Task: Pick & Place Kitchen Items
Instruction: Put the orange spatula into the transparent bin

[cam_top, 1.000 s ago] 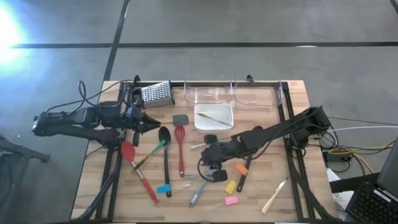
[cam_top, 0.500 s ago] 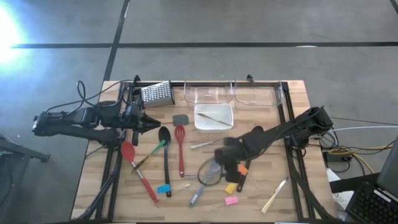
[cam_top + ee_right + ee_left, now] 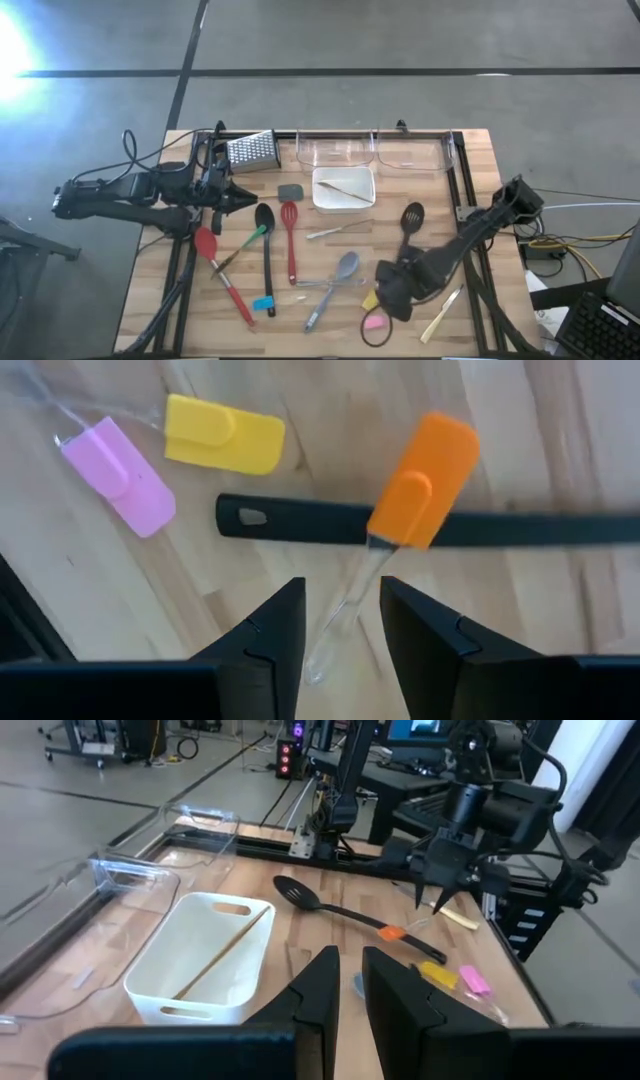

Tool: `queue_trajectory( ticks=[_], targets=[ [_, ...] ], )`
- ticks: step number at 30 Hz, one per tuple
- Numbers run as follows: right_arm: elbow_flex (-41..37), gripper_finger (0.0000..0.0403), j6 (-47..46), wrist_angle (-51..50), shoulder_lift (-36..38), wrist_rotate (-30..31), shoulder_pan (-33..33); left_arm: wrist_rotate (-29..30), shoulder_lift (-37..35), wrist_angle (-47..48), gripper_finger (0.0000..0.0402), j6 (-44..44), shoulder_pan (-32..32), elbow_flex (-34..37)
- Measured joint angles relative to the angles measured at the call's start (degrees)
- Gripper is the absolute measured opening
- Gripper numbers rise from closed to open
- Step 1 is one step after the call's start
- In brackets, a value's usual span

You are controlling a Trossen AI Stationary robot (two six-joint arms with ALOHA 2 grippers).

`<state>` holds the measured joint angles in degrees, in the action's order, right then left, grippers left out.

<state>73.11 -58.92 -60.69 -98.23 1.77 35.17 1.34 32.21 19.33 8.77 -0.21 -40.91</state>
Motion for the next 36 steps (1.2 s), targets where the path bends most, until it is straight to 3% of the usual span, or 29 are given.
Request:
queue_trajectory(
  ticks=[9, 22, 29, 36],
  targets=[
    [-4.42, 0.016, -13.14, 1.11, 0.15, 2.74, 3.52, 0.15, 0.2, -0.57, 0.0053, -5.88, 0.02, 0.0],
    [-16.18, 0.0163, -14.16, 15.35, 0.28, 2.43, 3.7, 0.22, 0.2, -0.74, 0.0053, -6.47, 0.02, 0.0],
    [-19.56, 0.0123, -14.18, 17.06, 0.34, 2.25, 3.7, 0.22, 0.2, -0.74, 0.0053, -5.12, 0.02, 0.0],
    [-18.43, 0.0028, -12.45, 17.14, 0.47, 2.26, 3.7, 0.22, 0.2, -0.76, 0.0053, -3.93, 0.04, 0.0]
  ],
)
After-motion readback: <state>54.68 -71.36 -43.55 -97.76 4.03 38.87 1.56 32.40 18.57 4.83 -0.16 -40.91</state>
